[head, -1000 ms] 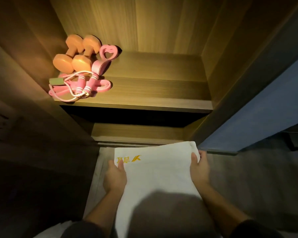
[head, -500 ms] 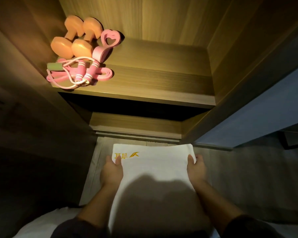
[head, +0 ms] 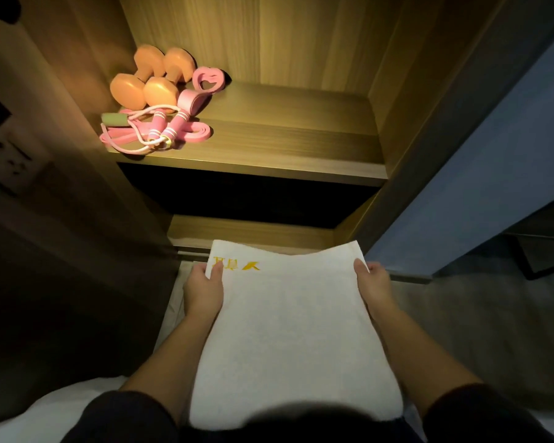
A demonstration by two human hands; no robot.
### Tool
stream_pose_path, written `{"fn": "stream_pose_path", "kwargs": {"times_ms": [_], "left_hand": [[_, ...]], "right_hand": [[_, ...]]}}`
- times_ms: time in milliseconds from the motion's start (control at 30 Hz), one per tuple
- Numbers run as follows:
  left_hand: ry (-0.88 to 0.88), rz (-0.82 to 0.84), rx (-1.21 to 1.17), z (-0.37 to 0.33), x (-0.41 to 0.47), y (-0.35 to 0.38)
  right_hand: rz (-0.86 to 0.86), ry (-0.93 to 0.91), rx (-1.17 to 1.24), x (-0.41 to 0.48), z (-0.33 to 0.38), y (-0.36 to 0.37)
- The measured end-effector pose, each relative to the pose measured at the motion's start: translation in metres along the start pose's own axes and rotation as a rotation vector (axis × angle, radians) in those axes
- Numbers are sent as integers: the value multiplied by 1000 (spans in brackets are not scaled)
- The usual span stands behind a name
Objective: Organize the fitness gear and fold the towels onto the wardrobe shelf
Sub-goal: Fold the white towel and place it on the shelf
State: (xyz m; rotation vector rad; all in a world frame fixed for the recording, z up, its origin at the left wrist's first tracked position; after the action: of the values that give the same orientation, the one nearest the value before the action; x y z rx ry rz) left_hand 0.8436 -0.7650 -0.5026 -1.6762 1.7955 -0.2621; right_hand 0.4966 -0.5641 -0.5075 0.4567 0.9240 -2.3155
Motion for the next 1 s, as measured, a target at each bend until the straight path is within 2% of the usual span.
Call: {"fn": "stream_pose_path", "kwargs": {"times_ms": [100, 167, 233, 300, 400, 567, 733, 933, 1000], "left_hand": [[76, -52, -101, -18, 1, -8], [-44, 38, -4, -6, 4, 2], [-257, 155, 69, 18, 0, 8], [-394, 267, -54, 33, -11, 12], [-481, 450, -167, 42, -37, 5], [-522, 597, -219, 55, -68, -12], [-510, 624, -280, 60, -83, -24], [-475, 680, -292, 57, -97, -32], [-443, 710, -308, 52, -101, -32]], "right_hand": [[6, -83, -3, 1, 20, 0], [74, 7, -49, 0, 10, 9], [159, 156, -68, -6, -11, 15], [218, 263, 30, -16, -27, 13], [318, 287, 170, -31, -36, 4], [438, 251, 130, -50, -38, -17], [456, 239, 210, -59, -44, -27], [461, 228, 157, -73, -56, -38], [545, 209, 158, -80, -55, -36]]}}
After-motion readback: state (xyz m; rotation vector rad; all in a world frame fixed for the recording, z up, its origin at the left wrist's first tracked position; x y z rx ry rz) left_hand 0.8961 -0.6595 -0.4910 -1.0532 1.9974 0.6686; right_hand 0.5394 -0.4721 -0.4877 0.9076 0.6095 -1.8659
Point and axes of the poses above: each hand's wrist, its own x-axis towards the middle knuckle, its own y-axis out of the palm, z = x × y, the point moved 10 cm from there along x, towards the middle knuckle, and after that the axes turned 1 degree about -x, right-handed, at the moved point
